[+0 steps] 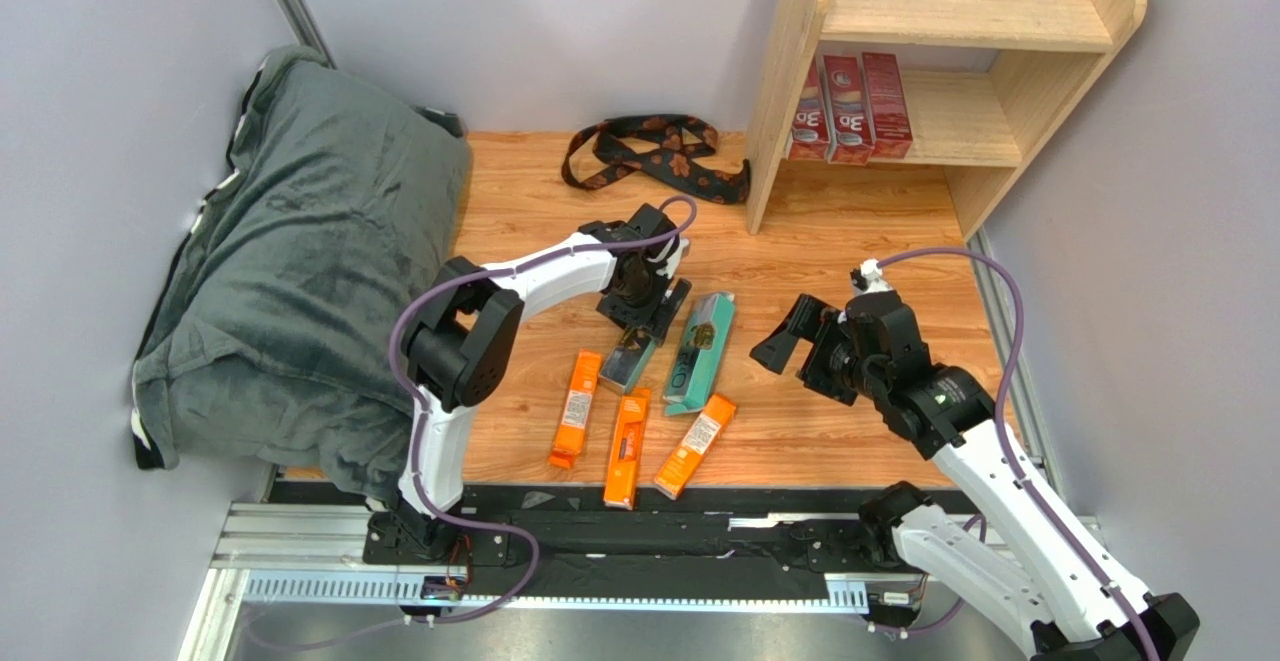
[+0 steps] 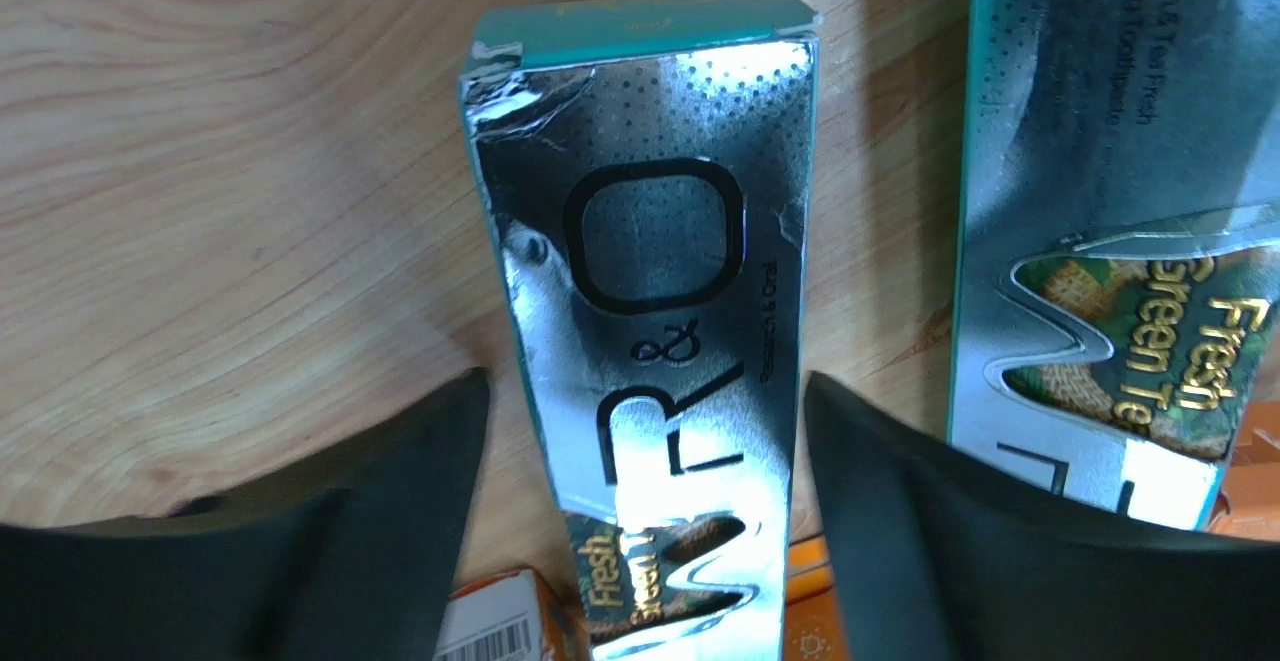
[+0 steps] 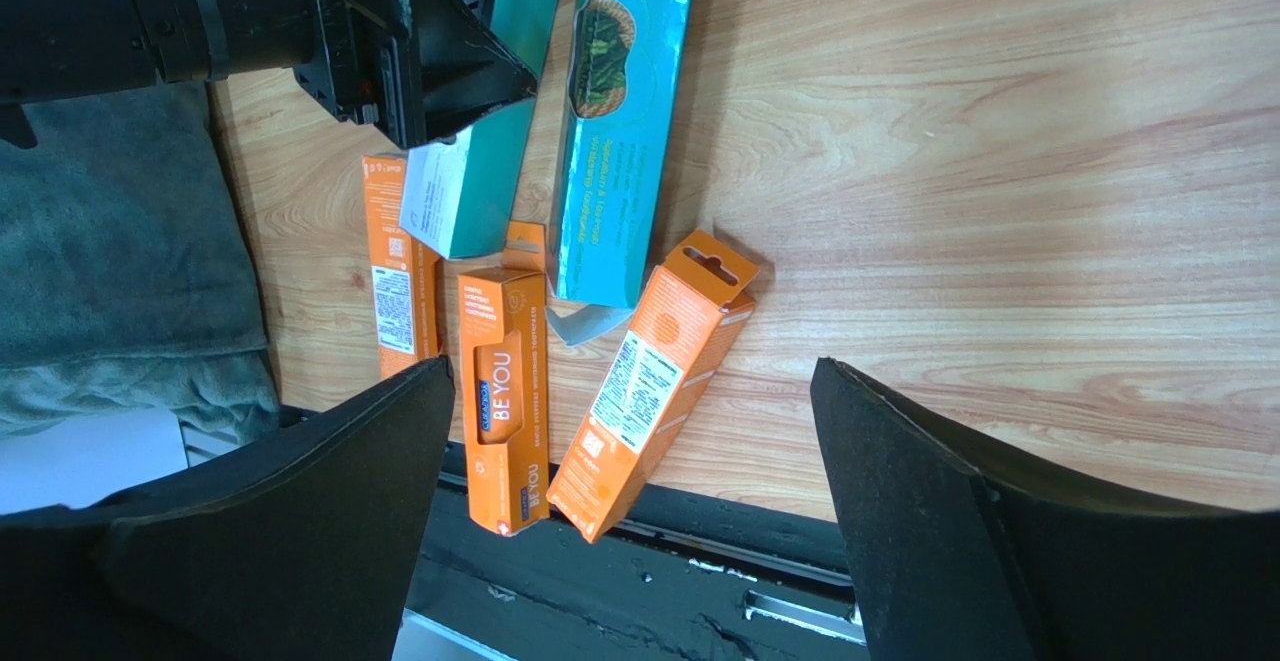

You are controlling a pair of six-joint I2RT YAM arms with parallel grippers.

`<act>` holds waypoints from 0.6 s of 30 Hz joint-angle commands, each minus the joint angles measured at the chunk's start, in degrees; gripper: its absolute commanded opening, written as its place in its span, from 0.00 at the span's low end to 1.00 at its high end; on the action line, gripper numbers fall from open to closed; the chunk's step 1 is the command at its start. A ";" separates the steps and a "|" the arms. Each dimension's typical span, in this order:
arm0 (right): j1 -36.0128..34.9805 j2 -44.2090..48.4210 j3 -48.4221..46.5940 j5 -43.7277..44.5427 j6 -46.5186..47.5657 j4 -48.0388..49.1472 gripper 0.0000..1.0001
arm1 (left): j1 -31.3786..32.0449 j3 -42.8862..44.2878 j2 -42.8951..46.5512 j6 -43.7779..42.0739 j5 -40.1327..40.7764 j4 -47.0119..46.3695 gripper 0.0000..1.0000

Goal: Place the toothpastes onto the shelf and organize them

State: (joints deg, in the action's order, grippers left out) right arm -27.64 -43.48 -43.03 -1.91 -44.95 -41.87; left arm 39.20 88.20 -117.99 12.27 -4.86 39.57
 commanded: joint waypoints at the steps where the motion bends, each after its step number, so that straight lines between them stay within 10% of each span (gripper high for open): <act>1: -0.22 0.16 -0.48 1.38 -0.84 -0.49 0.94 | 0.79 1.97 -1.62 0.21 -0.15 -1.25 0.73; 18: -4.96 -2.66 -7.33 6.30 0.13 -1.29 0.93 | -1.32 -0.92 18.65 6.96 -3.30 -2.83 0.60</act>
State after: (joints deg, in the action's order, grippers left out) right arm -30.37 -45.89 -44.71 -0.01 -45.17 -43.72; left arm 39.18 86.74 -110.93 14.98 -4.12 39.66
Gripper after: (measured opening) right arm 0.932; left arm 0.608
